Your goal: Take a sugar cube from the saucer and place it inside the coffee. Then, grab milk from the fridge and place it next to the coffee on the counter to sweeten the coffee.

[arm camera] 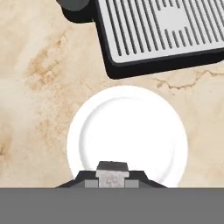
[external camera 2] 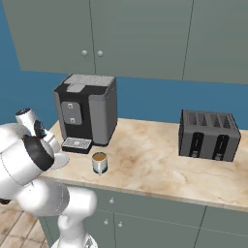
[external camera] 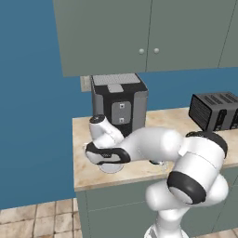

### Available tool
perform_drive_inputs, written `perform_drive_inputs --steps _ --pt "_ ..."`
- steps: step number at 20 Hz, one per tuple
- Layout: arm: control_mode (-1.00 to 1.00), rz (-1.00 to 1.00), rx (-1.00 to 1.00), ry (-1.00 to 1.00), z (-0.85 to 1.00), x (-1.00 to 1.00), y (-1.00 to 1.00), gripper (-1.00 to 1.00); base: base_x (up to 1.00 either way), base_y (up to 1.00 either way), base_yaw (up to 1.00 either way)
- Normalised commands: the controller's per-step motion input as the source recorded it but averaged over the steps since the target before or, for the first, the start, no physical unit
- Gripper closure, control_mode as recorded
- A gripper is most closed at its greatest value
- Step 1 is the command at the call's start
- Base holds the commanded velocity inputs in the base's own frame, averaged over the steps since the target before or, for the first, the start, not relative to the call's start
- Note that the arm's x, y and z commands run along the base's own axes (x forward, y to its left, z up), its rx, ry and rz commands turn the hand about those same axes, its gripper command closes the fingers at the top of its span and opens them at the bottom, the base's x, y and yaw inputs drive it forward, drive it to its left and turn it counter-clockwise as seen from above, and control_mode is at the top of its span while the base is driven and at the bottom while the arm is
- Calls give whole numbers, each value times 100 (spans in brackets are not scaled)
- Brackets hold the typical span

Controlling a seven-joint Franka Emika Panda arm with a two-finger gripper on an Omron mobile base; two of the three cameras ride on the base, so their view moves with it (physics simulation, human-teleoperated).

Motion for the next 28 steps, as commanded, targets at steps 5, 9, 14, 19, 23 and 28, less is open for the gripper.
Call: perform_drive_inputs --steps 5,9,14,19,23,28 --pt "-100 -11 8 -2 77 -28 -60 100 0 0 0" --pt "-100 -17 5 0 64 -16 -91 100 0 0 0" --pt "-100 -16 0 -1 27 -11 -100 100 0 0 0" --pt "-100 -19 0 0 10 0 -100 100 0 0 0" --pt "-100 -18 0 3 2 15 -97 100 0 0 0" --pt "-100 -7 0 8 -2 47 -30 100 0 0 0"
